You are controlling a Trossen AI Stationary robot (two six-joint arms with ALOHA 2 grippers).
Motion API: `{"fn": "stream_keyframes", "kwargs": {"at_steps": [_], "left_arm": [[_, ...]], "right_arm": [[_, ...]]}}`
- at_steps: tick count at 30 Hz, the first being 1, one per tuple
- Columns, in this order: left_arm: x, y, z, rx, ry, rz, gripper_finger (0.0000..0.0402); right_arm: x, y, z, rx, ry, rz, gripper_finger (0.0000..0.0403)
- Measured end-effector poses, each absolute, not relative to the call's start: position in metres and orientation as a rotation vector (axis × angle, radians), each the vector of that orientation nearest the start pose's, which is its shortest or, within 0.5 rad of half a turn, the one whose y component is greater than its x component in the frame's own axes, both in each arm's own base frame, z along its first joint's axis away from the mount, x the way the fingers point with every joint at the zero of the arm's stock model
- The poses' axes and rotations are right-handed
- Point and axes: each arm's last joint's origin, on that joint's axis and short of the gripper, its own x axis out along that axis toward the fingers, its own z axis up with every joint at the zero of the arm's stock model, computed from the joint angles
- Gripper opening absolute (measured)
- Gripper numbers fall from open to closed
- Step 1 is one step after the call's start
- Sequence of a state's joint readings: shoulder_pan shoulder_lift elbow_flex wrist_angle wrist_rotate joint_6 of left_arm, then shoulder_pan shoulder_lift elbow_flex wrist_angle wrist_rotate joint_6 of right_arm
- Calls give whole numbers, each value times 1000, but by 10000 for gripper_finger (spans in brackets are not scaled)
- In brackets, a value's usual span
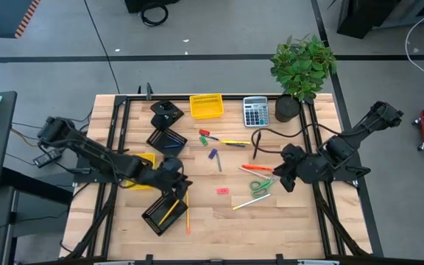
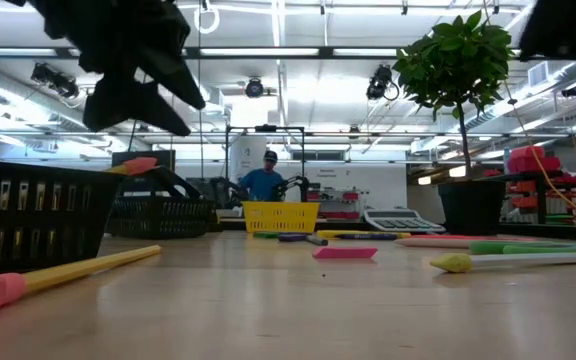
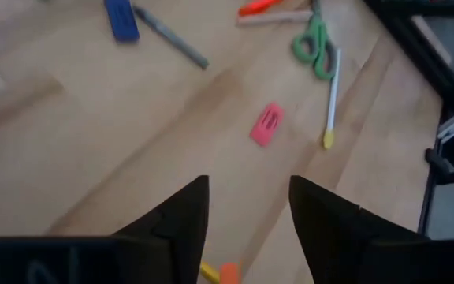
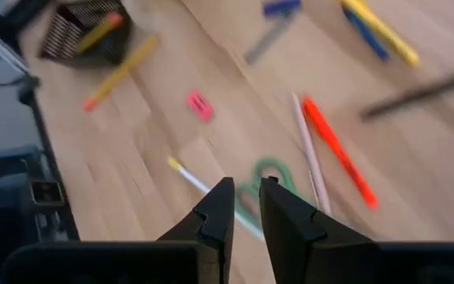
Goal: Sort crayons/erasers/pens/pencils in bins
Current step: Put the orange pen into the top yellow basket
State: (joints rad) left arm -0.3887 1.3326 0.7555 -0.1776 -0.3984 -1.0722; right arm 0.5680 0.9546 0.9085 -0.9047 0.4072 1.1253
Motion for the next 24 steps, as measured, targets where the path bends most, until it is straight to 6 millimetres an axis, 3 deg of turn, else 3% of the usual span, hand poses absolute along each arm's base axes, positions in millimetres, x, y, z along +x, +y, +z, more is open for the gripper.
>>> {"fn": "stream_keyframes", "kwargs": {"at_steps": [7, 14, 24], "left_arm": [[247, -74, 229, -723, 547, 367, 160], [253, -60, 248, -659, 605, 359, 137], [257, -9, 280, -554, 686, 496, 121]], "right_arm": [[162, 69, 295, 477, 740, -288, 69], [173, 53, 300, 409, 677, -305, 69], [188, 27, 309, 471, 539, -400, 69]]}}
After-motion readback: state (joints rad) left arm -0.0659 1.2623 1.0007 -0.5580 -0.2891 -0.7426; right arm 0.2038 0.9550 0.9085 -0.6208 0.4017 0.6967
